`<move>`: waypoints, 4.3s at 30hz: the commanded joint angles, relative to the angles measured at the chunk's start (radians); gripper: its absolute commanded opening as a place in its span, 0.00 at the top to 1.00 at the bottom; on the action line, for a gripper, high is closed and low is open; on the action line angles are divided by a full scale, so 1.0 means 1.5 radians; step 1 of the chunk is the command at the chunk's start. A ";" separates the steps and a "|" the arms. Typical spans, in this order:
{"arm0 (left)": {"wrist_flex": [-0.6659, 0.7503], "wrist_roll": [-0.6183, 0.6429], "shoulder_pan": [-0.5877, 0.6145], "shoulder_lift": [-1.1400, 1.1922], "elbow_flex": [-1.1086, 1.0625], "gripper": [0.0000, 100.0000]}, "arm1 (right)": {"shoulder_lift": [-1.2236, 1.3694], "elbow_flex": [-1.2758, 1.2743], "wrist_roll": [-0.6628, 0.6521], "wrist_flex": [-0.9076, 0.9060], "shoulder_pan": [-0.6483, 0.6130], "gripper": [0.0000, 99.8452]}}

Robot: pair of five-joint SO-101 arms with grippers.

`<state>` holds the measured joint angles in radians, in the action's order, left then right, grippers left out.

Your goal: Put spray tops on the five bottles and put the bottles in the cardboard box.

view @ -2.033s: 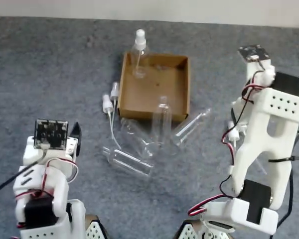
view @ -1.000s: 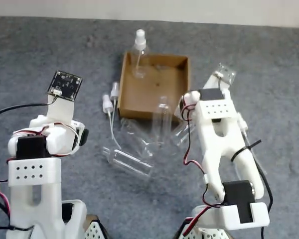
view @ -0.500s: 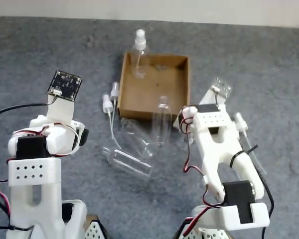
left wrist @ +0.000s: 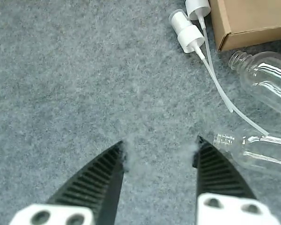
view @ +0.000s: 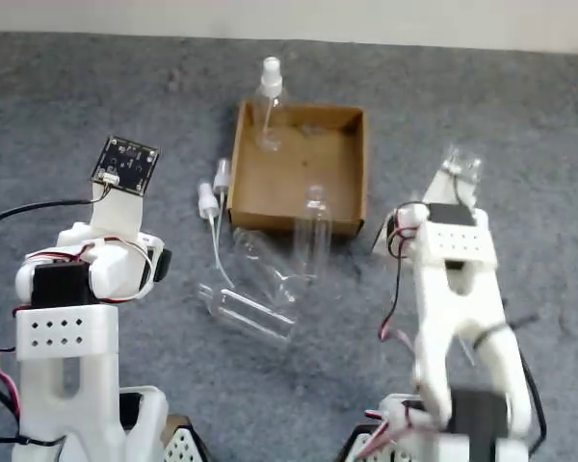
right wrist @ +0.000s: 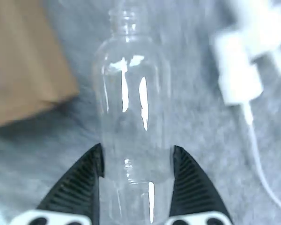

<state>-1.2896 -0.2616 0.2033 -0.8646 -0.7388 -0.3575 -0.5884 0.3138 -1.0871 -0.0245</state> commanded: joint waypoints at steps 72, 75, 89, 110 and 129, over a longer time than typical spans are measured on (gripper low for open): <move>0.115 0.190 -0.091 0.422 0.315 0.81 | -0.158 0.042 -0.537 -0.084 0.297 1.00; 0.108 0.195 -0.097 0.499 0.388 0.81 | -0.069 0.090 -0.572 -0.090 0.324 1.00; 0.108 0.255 -0.109 0.811 0.601 0.81 | -0.025 0.147 -0.536 -0.148 0.123 1.00; 0.103 0.184 -0.058 0.922 0.624 0.99 | -0.025 -0.034 -0.387 -0.062 0.058 0.99; 0.015 -0.029 -0.051 0.657 0.298 1.00 | 0.146 -0.023 -0.378 -0.005 0.057 0.82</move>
<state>-1.3495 -0.2785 0.1266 0.2770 -0.1588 -0.1580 -0.6728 -0.2662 -1.1086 0.0644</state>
